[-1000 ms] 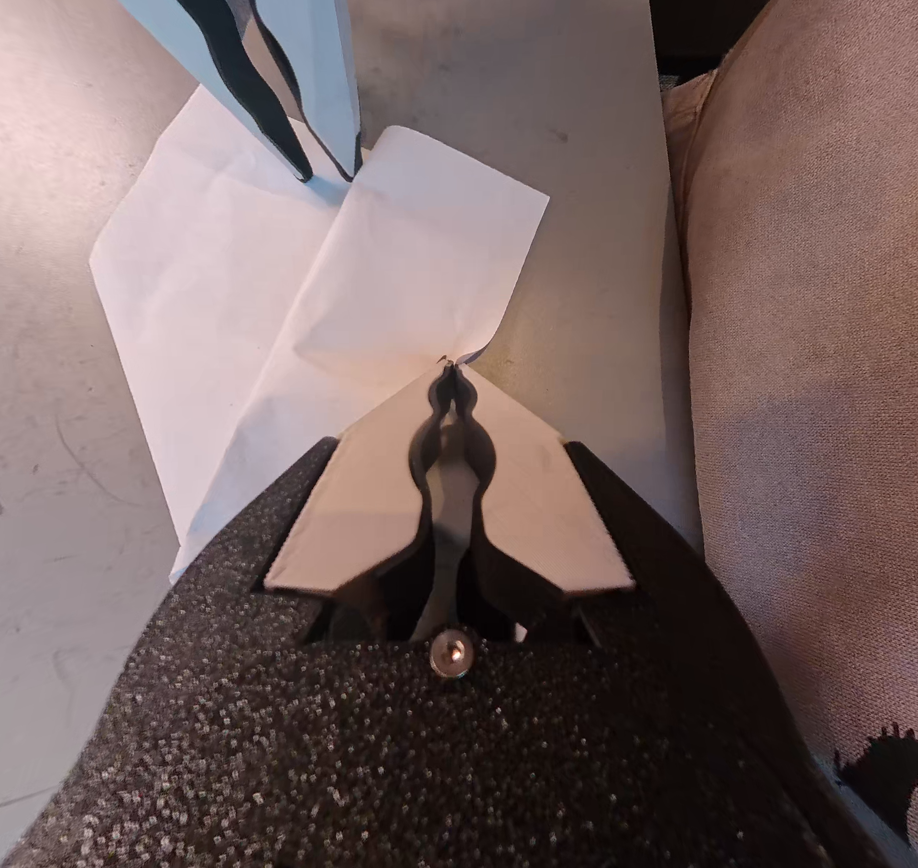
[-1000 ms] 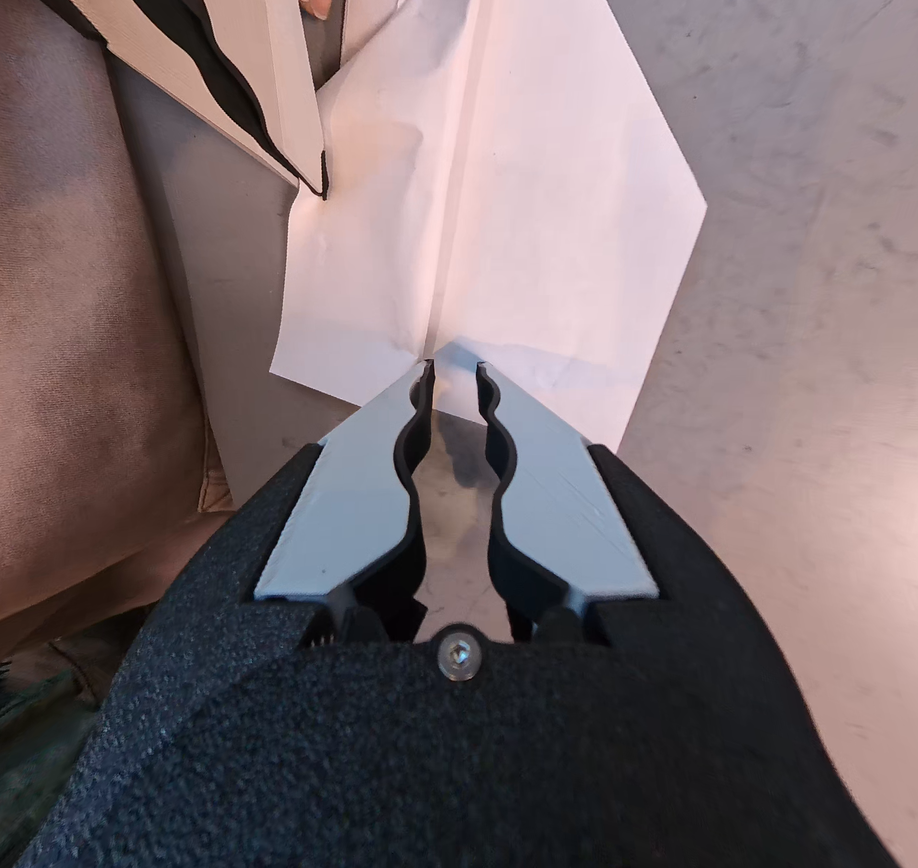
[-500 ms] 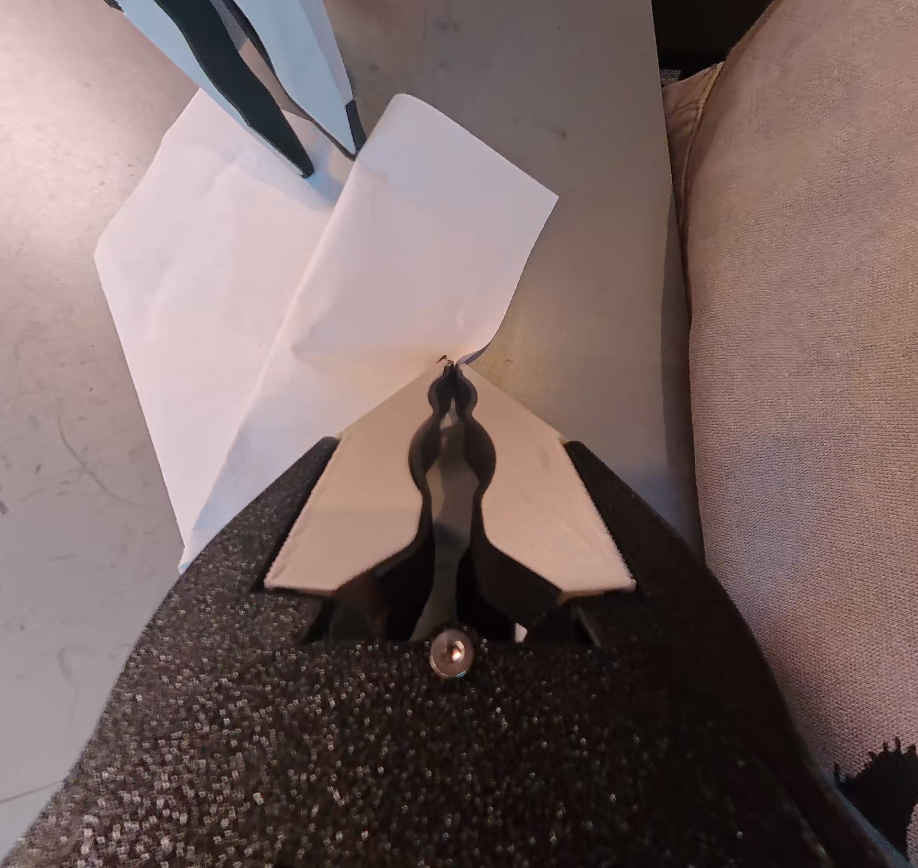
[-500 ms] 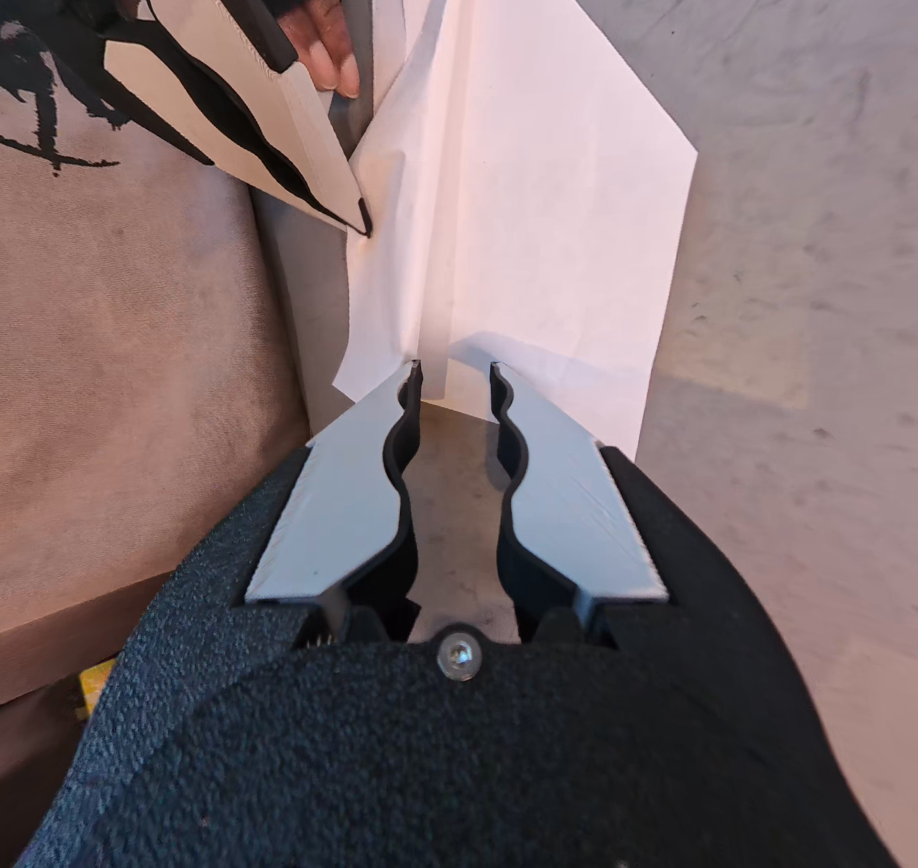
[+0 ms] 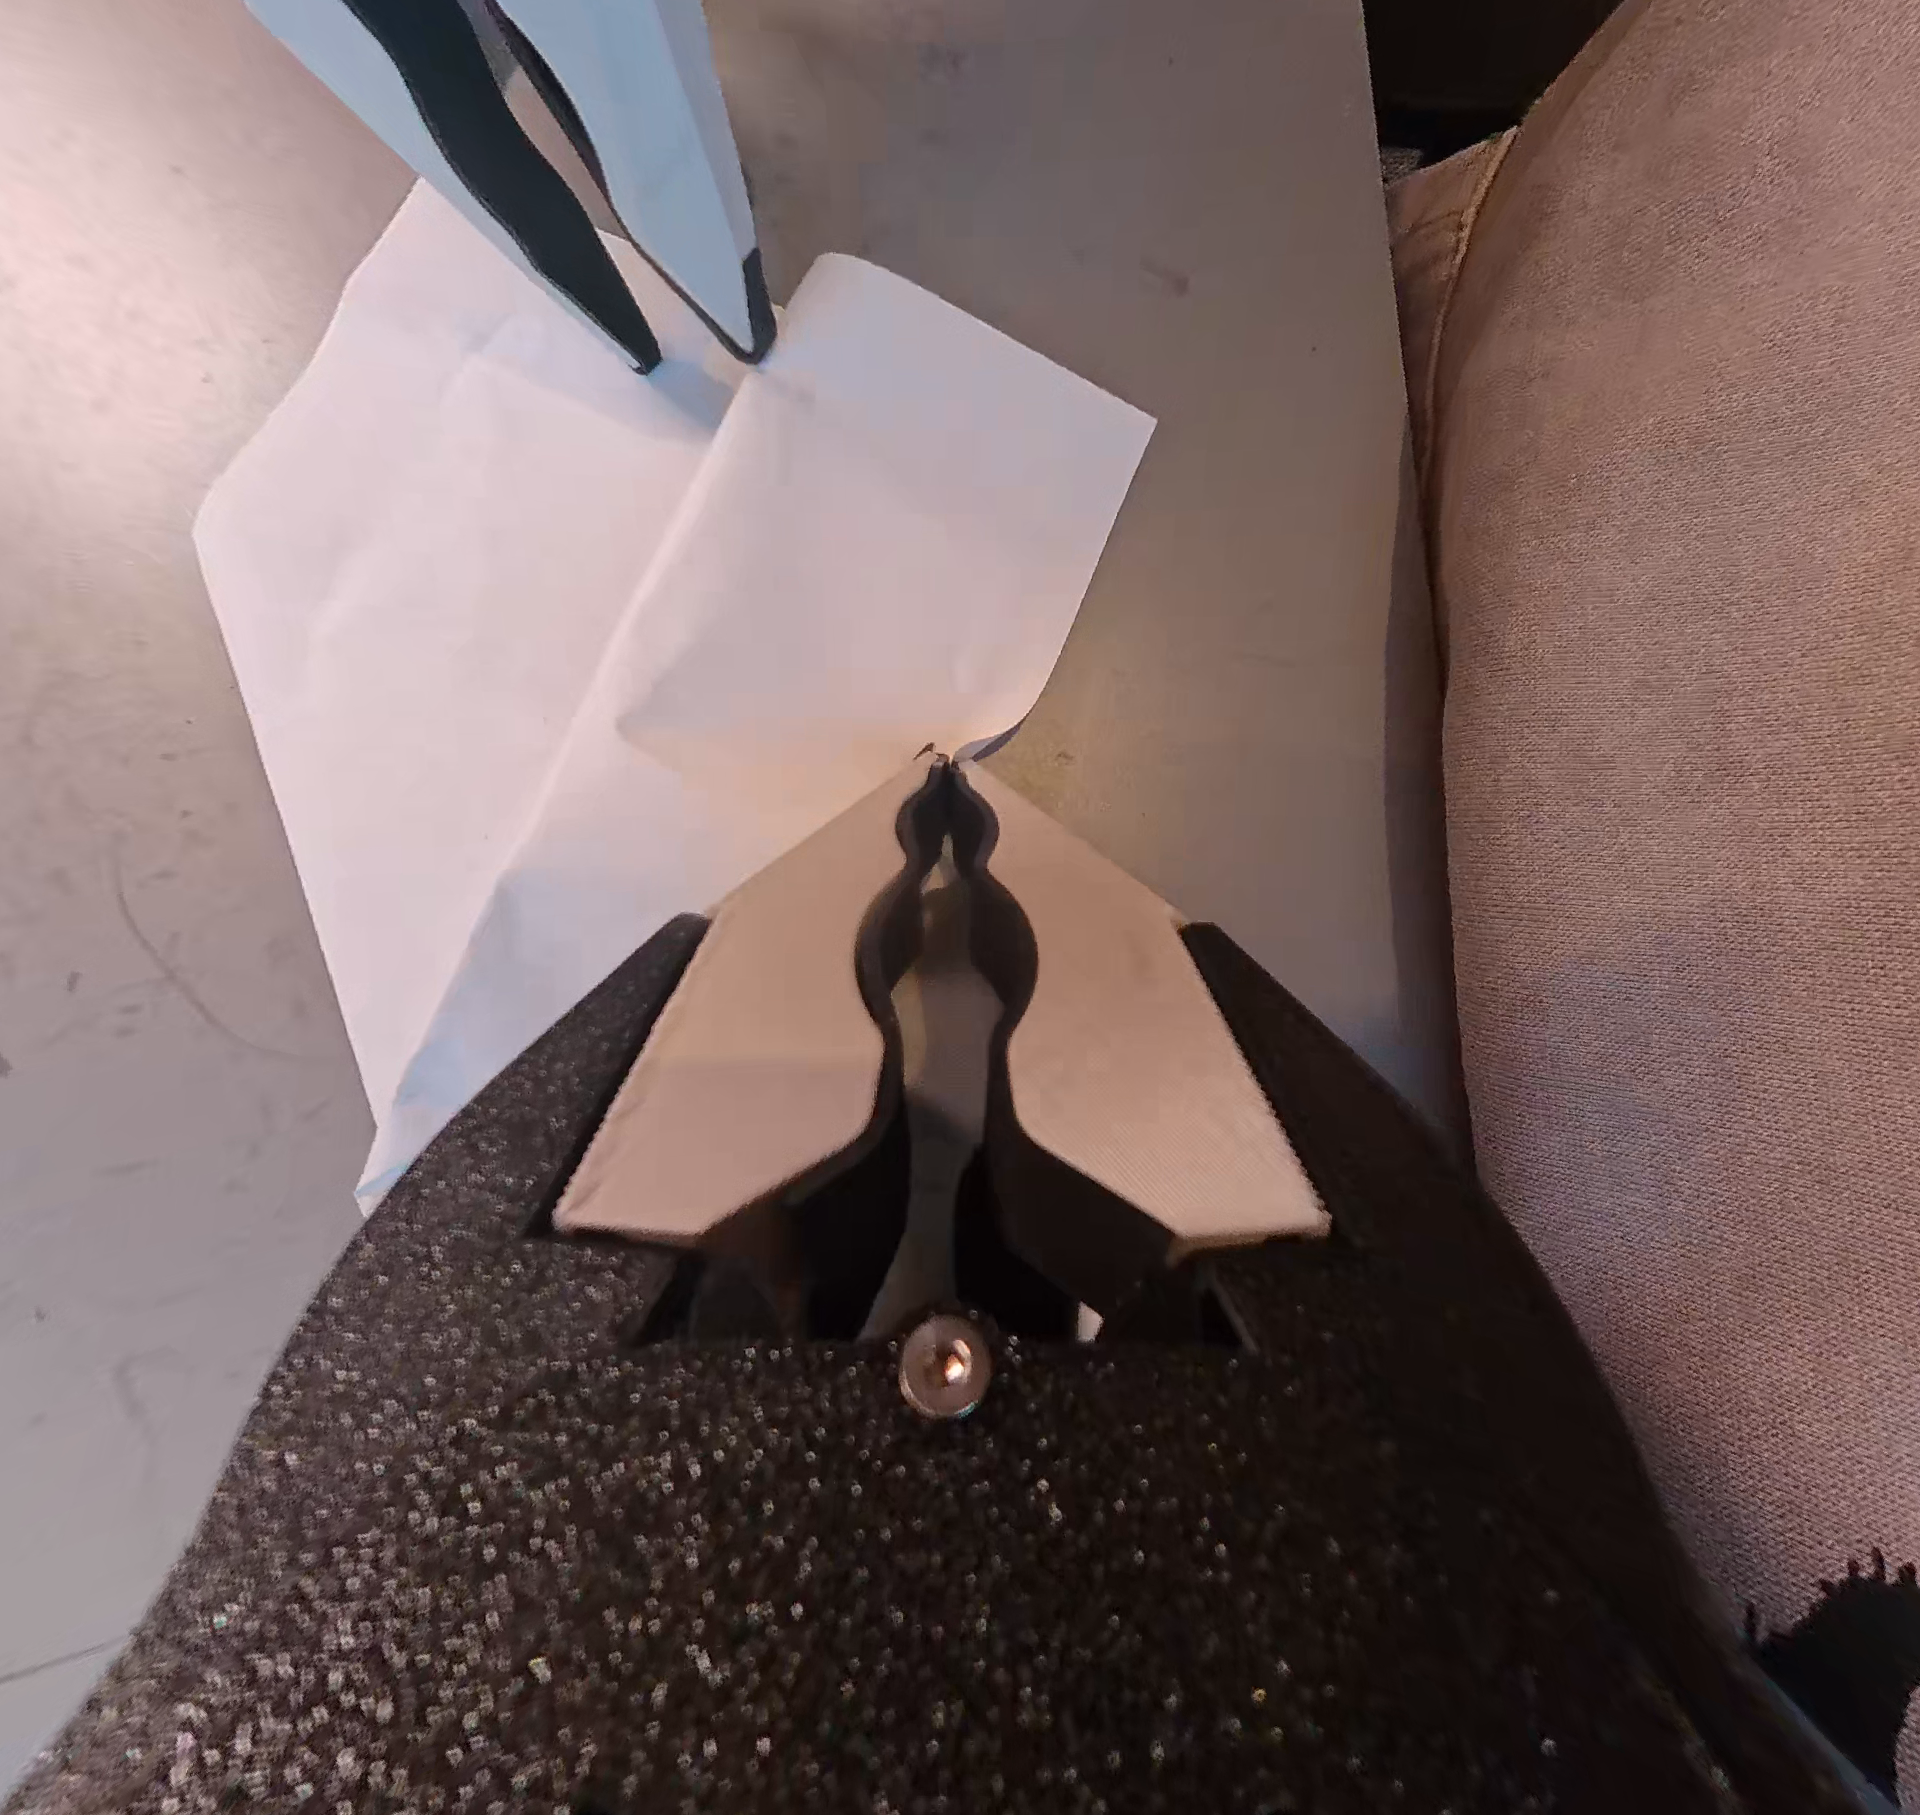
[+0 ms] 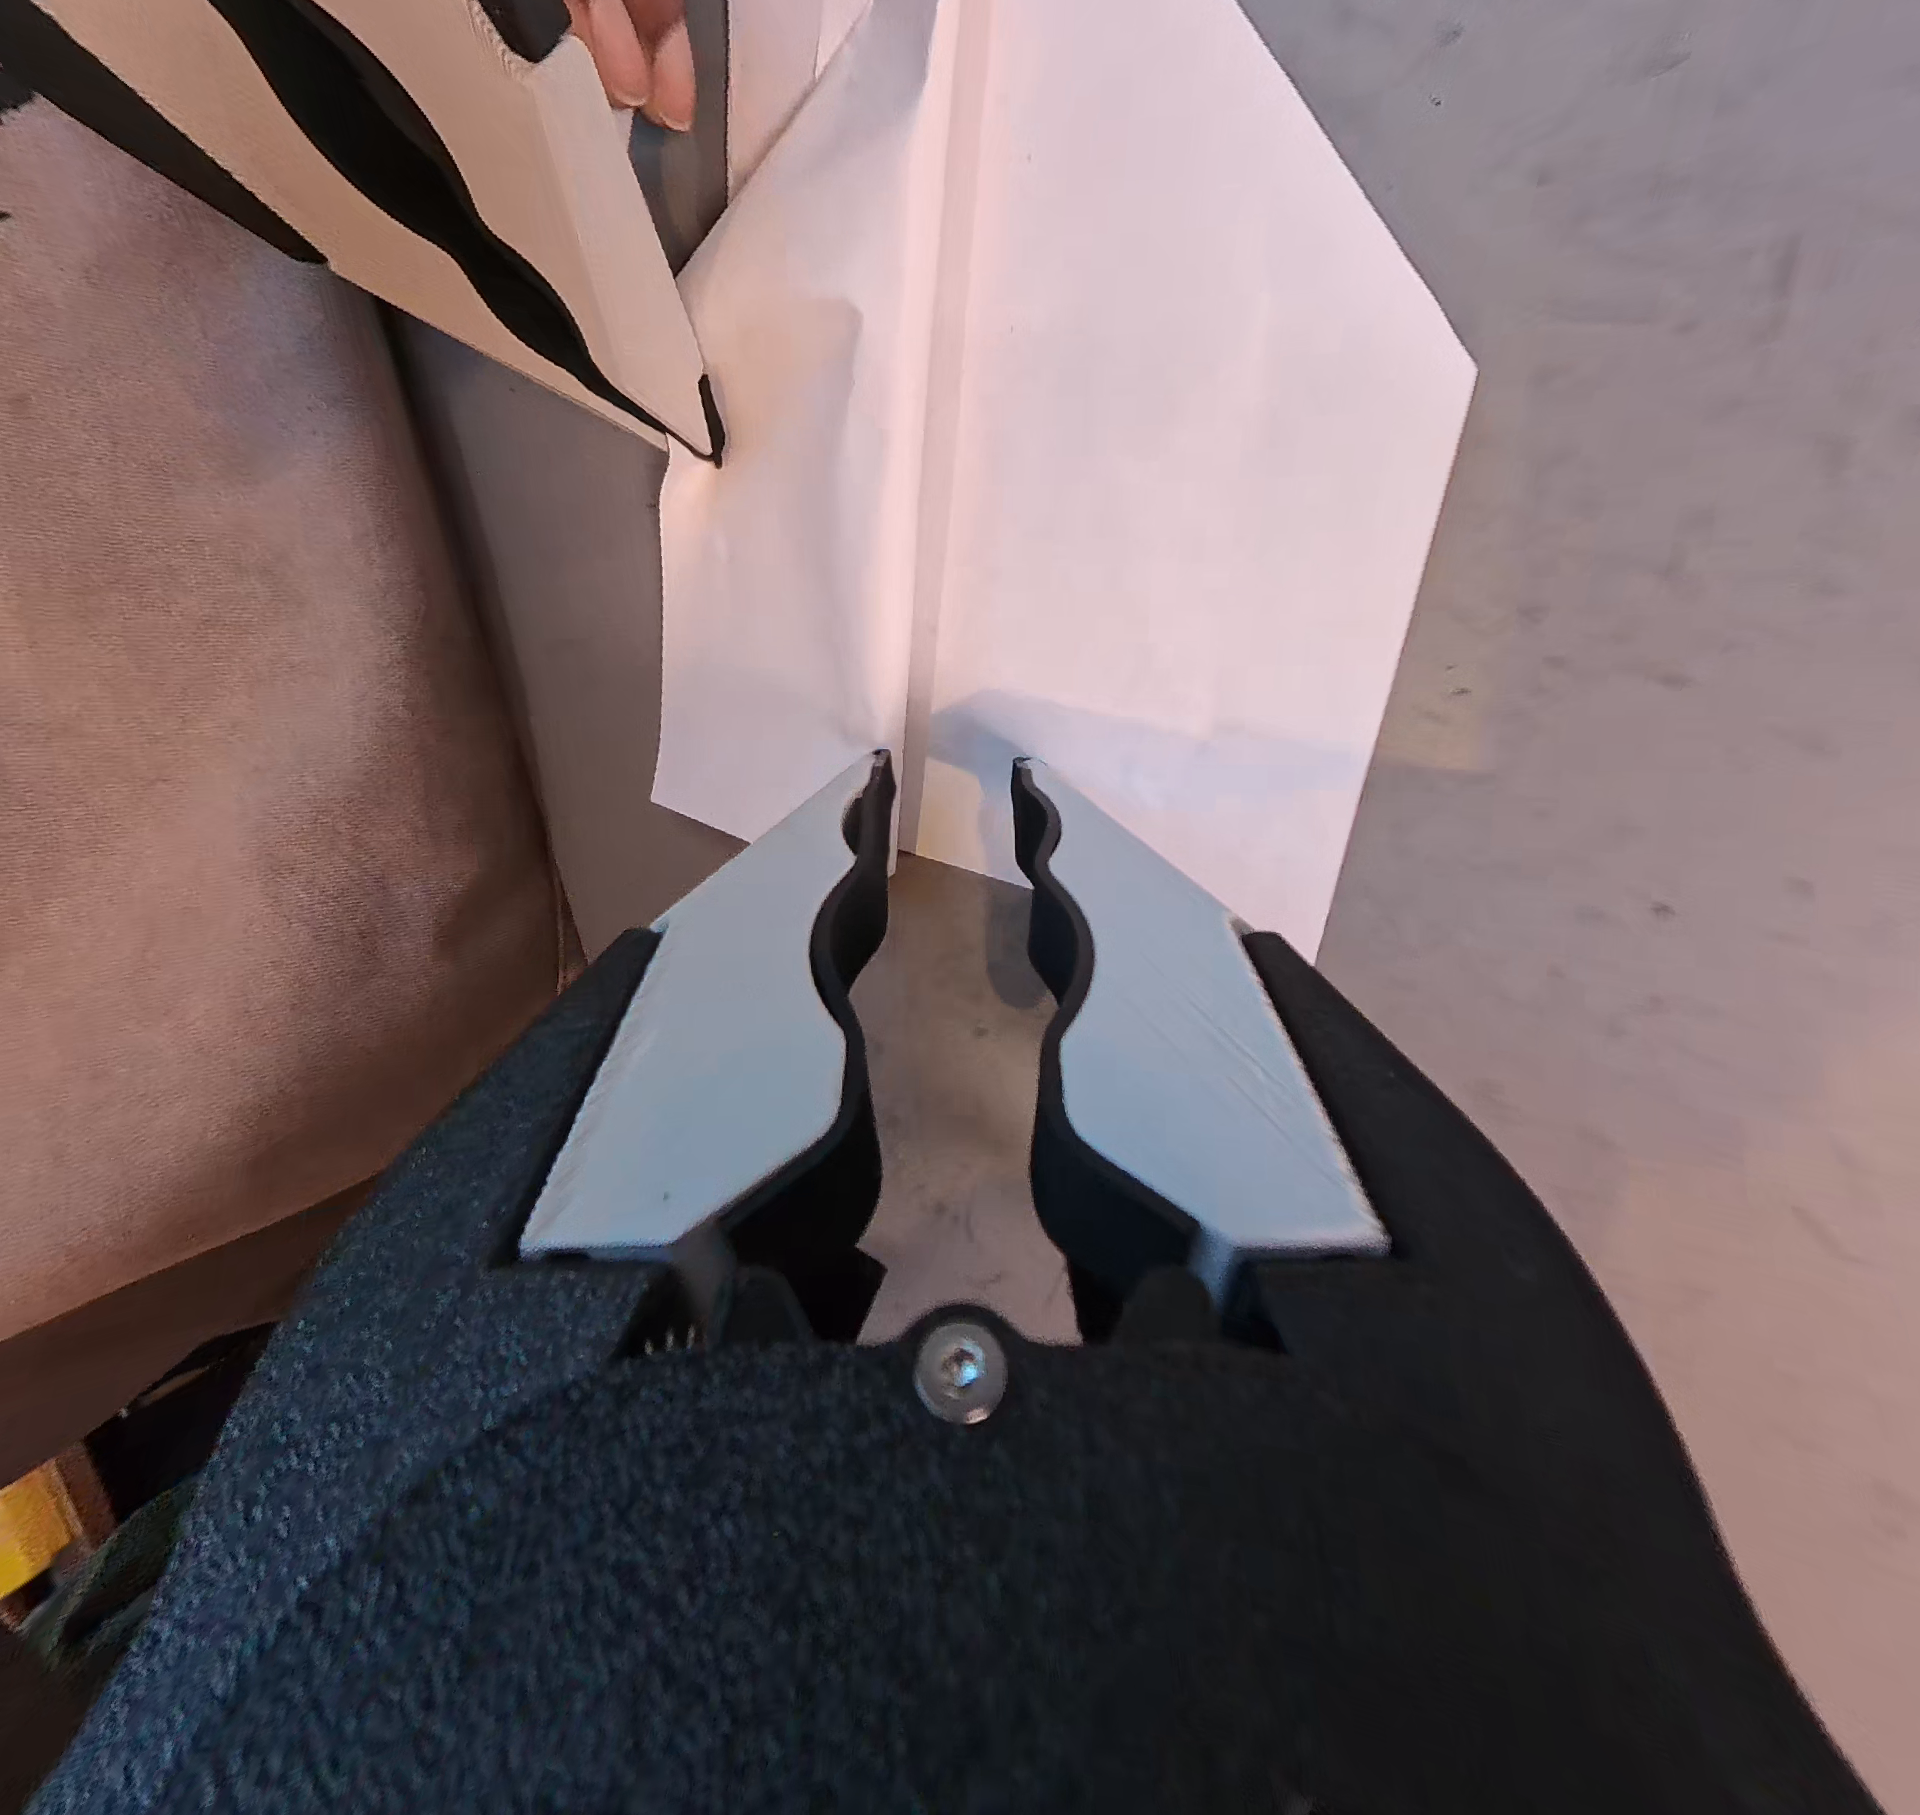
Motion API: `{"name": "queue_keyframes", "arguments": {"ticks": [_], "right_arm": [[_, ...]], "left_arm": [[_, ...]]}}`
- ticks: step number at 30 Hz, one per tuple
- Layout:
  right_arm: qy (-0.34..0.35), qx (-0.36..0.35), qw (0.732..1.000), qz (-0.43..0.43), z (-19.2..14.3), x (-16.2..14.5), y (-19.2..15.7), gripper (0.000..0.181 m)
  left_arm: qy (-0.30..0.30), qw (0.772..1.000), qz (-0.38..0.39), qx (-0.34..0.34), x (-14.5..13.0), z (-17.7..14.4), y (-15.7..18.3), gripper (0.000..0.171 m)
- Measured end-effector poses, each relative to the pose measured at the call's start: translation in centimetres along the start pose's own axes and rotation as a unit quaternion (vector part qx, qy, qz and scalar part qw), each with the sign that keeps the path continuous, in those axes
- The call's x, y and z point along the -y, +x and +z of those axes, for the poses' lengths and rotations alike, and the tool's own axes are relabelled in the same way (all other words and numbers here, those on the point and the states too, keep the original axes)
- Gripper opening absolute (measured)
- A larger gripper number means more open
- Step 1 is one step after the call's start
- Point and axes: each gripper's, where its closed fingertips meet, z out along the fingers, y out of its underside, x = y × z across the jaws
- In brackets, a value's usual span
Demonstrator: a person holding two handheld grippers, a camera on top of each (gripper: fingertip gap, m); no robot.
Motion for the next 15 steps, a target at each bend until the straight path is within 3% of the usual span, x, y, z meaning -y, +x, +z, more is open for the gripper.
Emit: {"name": "queue_keyframes", "arguments": {"ticks": [15], "right_arm": [[-0.044, -0.162, 0.983, -0.079, 0.44, 0.03, 0.63, 0.013]], "left_arm": [[0.003, 1.0, 0.005, 0.007, 0.0, 0.02, -0.03, 0.0]]}}
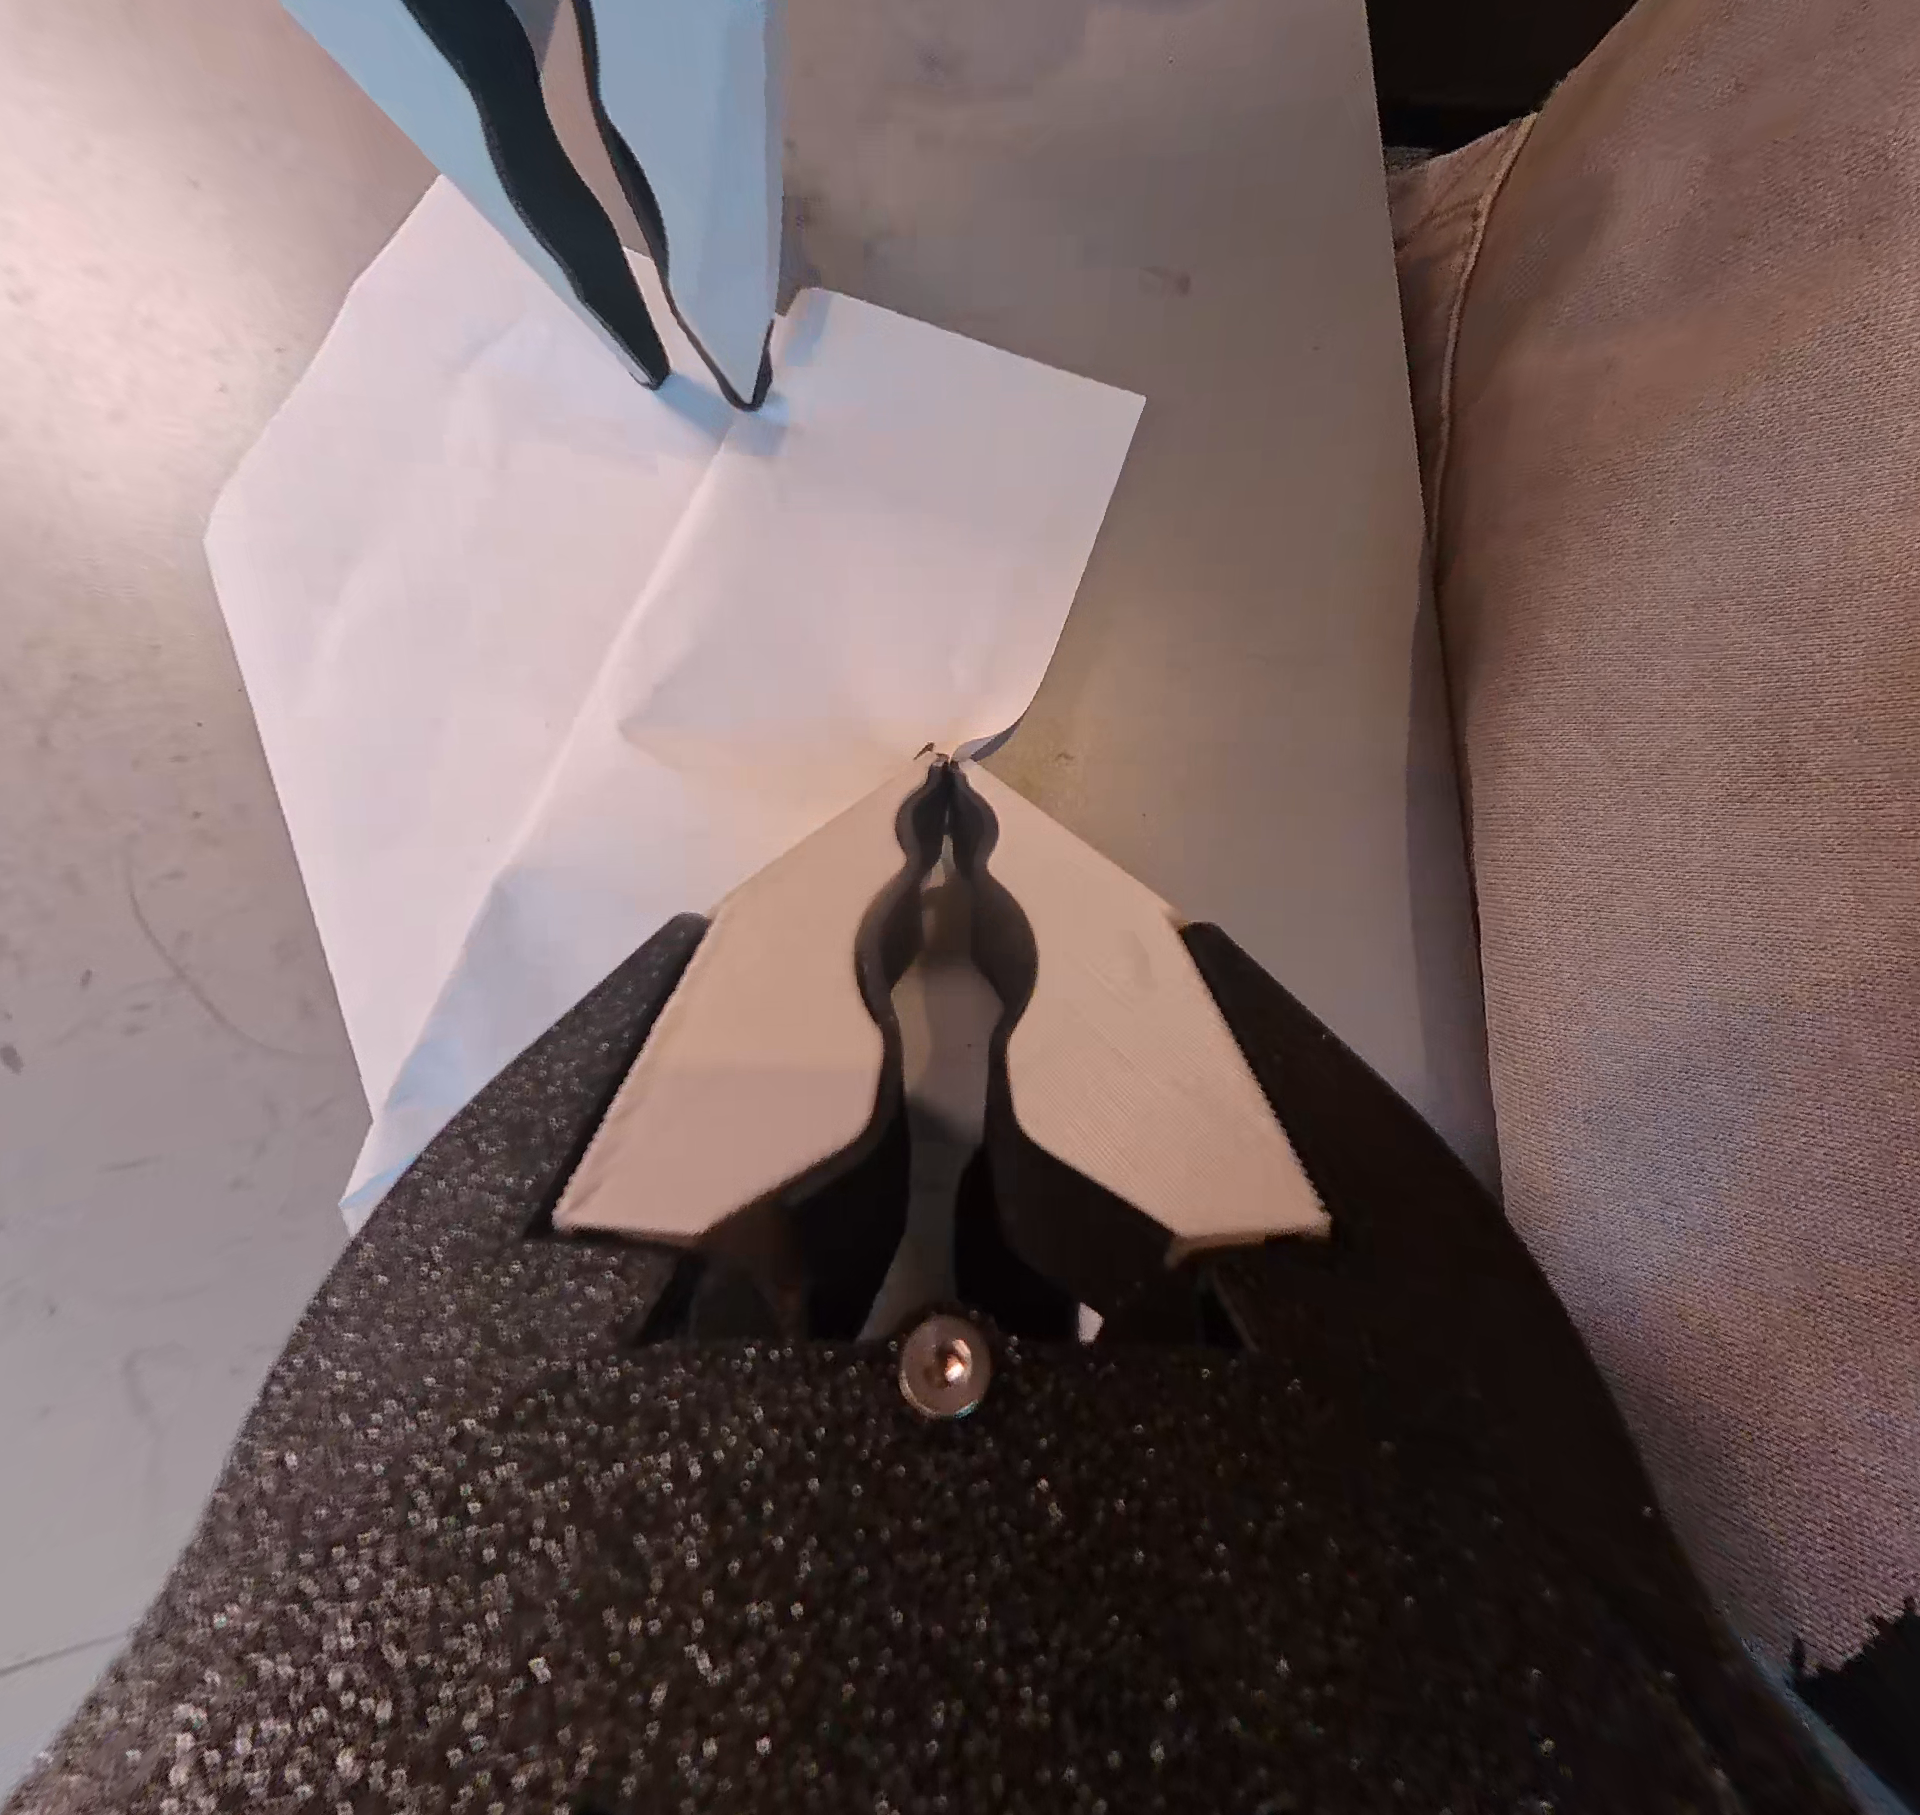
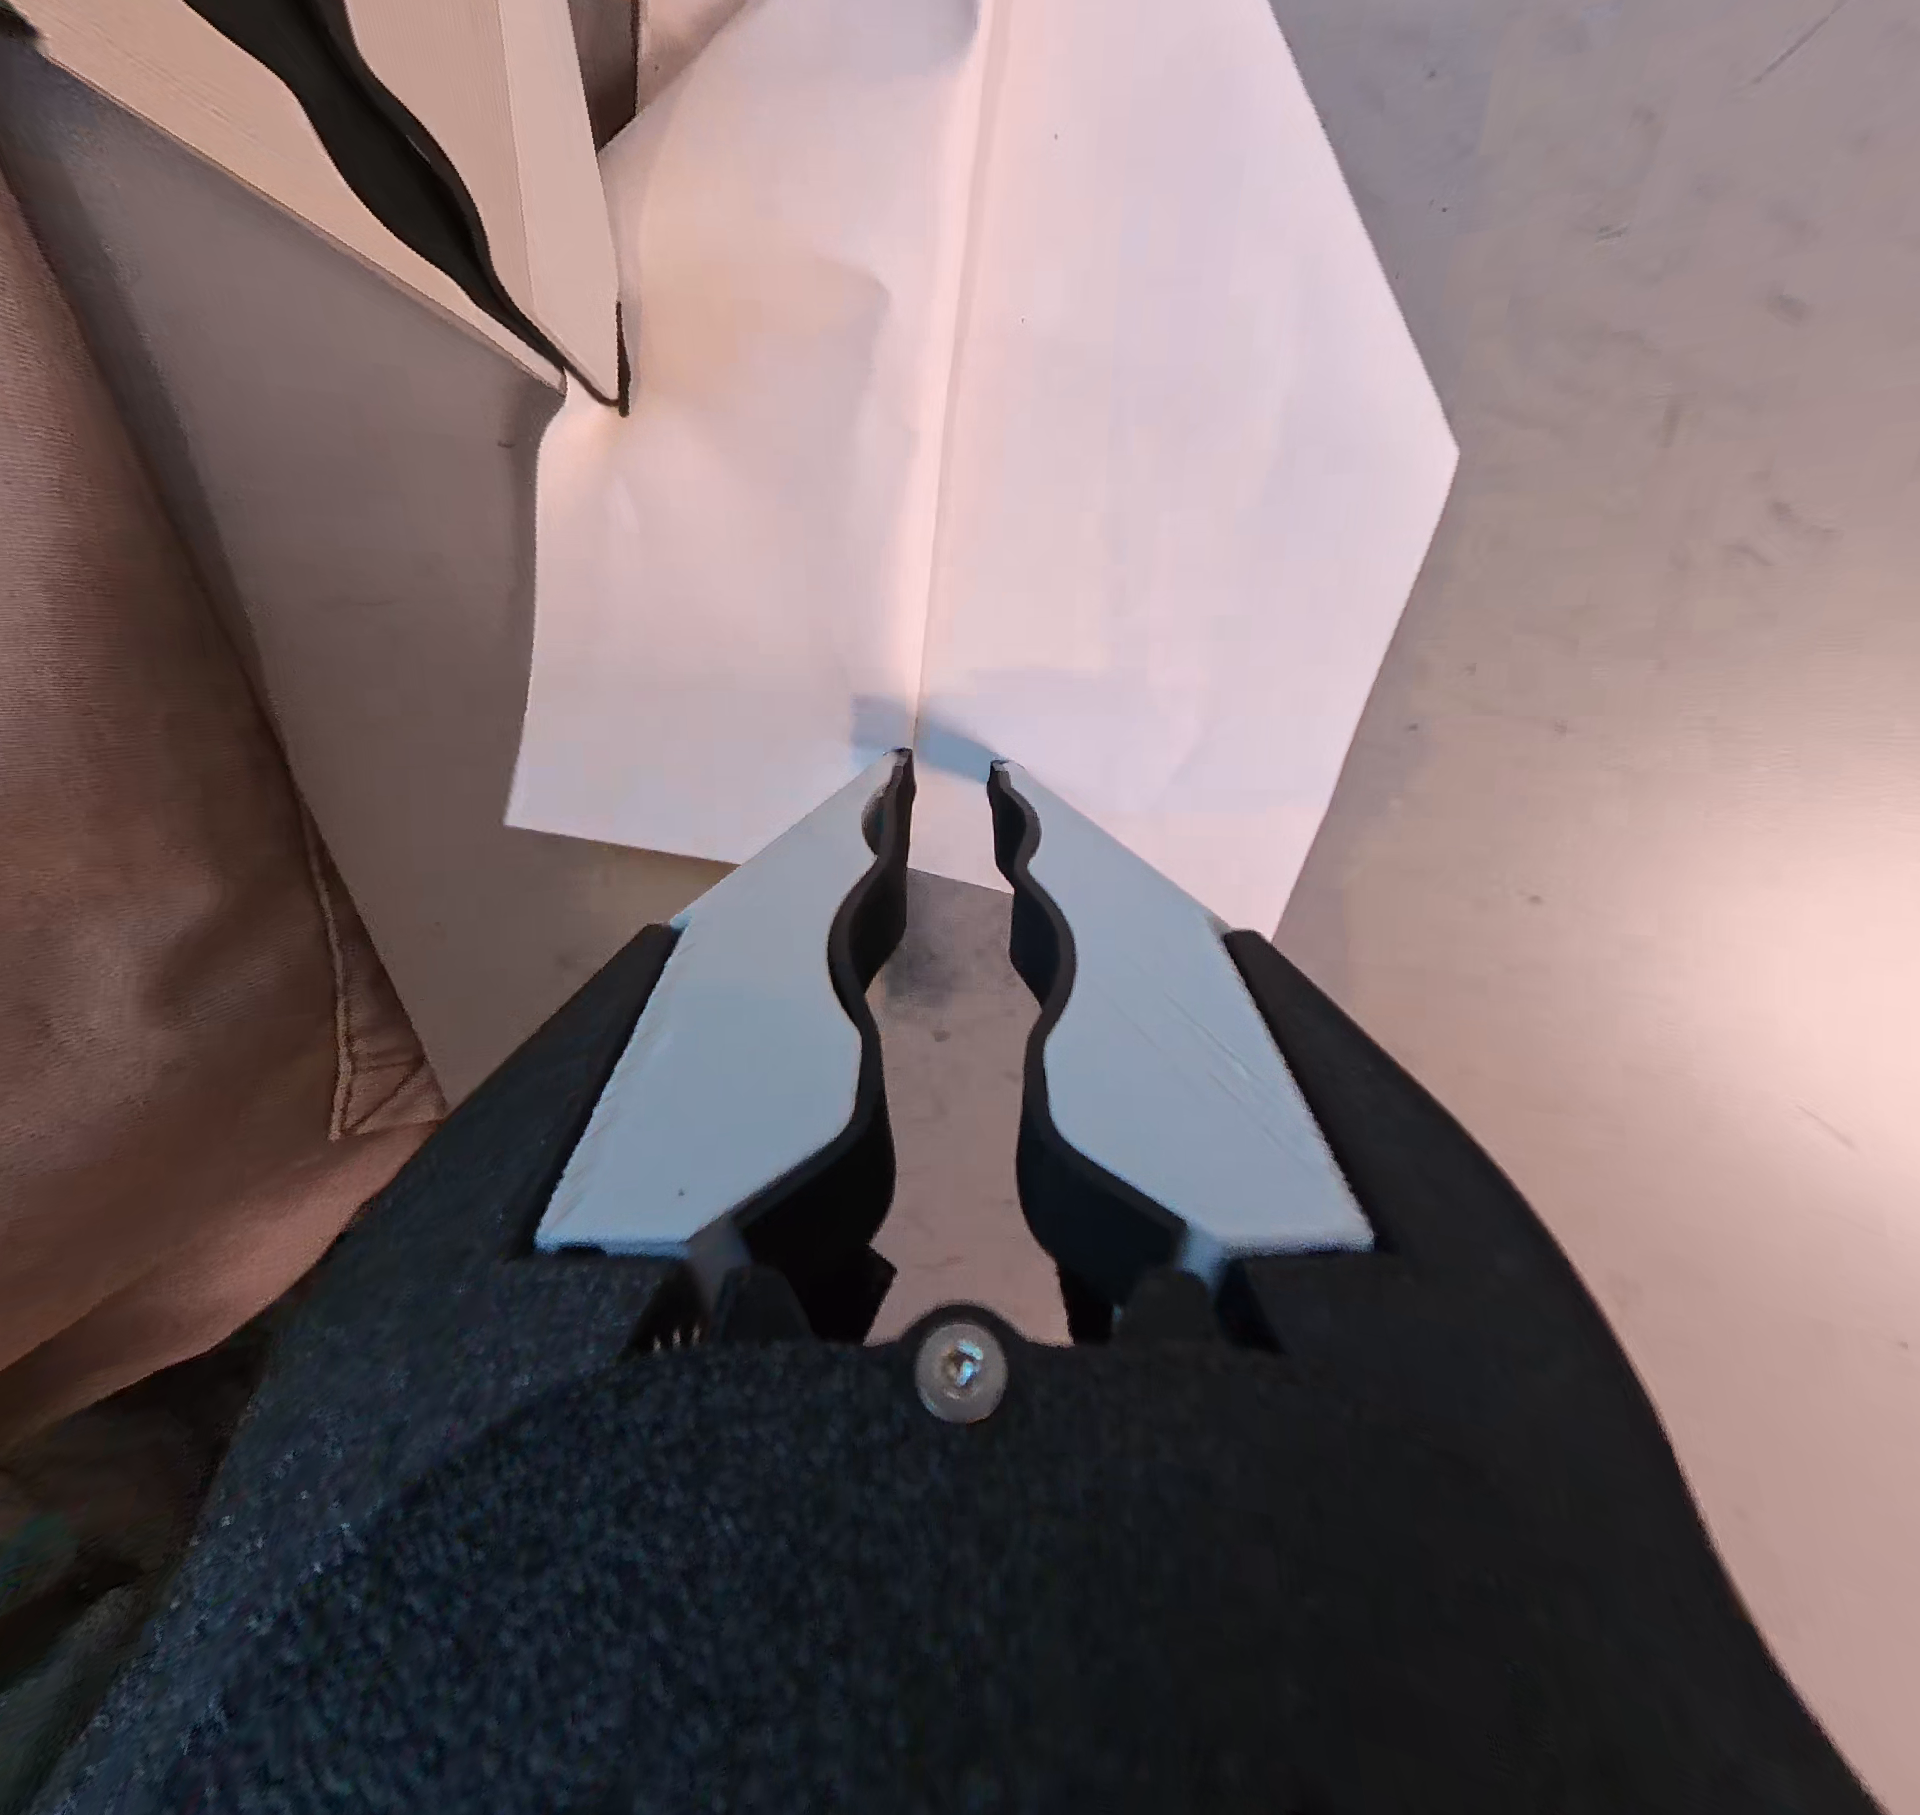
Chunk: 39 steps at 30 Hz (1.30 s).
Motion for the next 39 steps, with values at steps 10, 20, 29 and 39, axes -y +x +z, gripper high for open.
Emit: {"name": "queue_keyframes", "arguments": {"ticks": [10, 20, 29, 39], "right_arm": [[-0.006, -0.073, 0.996, -0.046, 0.2, 0.1, -0.1, 0.012], [-0.016, -0.075, 0.995, -0.06, 0.2, 0.1, -0.1, 0.012], [-0.009, -0.074, 0.995, -0.068, 0.3, 0.2, -0.1, 0.011], [0.024, -0.074, 0.995, -0.067, 0.3, 0.3, -0.1, 0.011]], "left_arm": [[0.005, 1.0, -0.007, 0.0, 0.0, 0.0, 0.1, 0.0], [0.144, 0.986, -0.086, -0.021, 4.5, -5.8, -3.2, 0.007], [0.026, 0.998, -0.023, 0.045, 3.5, -0.8, -6.5, 0.007], [-0.014, 0.999, -0.022, 0.034, 2.5, 0.7, -6.5, 0.0]]}}
